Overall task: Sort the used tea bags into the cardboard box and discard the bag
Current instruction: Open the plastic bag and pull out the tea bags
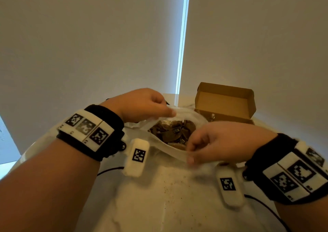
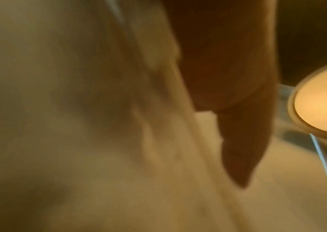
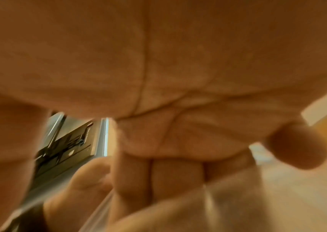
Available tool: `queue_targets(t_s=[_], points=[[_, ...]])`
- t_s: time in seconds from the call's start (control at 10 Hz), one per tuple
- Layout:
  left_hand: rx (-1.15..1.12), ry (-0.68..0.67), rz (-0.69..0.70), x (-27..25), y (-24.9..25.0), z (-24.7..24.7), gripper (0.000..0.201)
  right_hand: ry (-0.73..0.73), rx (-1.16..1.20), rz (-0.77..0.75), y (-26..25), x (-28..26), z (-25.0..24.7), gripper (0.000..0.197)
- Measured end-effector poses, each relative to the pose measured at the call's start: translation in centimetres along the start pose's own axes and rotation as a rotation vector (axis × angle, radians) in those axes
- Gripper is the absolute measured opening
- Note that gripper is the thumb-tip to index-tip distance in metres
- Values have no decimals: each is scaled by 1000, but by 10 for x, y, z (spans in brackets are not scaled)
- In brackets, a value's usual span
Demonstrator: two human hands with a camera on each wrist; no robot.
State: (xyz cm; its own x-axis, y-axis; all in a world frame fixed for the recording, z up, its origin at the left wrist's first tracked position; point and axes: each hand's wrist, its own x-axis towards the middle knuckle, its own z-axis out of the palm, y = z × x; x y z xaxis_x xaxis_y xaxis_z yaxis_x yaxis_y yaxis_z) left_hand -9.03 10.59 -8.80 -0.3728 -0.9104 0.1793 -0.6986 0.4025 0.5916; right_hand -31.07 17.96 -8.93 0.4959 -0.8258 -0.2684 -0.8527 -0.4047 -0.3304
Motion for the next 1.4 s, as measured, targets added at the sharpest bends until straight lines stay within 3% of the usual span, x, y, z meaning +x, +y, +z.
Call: queue_targets(t_s=[0.1,0.2,0.3,0.4,0.5,0.6,0.7,0.9,1.0,1.1,1.2,1.3,1.4], points=[[-192,126,-106,4,-17,-3,41,612,442,-128,11,0,-6,40],[366,21,-260,11,-33,-1,26,1051,649,24,26,16,-8,22],[392,-180,-301,5,-31,6,33,735,531,209,42,32,1,21],[384,-324,-285,4,-32,14,28,464,346,243,40,34,2,34],[261,-309,-224,5,-38,15,16,340,764,217,40,27,-1,41],[68,-121,-165,5,-36,12,17,427,450,283,41,29,0,27],[-58,-27,-132,6,-31,12,17,440,396,324,39,36,6,19],[-218,-54,-134,4,-31,1,30,566,515,288,38,41,7,15],[-379,-127,-207,2,-36,-1,33,675,634,299,44,42,5,20],[-295,-207,-335,2,-45,3,28,717,694,338,46,45,6,21],[-170,-139,-472,0,-48,11,15,727,752,369,46,47,8,21],[-237,-5,-406,5,-50,13,20,695,800,325,48,49,10,20],[-456,97,-294,10,-49,11,19,710,870,272,45,48,10,19]])
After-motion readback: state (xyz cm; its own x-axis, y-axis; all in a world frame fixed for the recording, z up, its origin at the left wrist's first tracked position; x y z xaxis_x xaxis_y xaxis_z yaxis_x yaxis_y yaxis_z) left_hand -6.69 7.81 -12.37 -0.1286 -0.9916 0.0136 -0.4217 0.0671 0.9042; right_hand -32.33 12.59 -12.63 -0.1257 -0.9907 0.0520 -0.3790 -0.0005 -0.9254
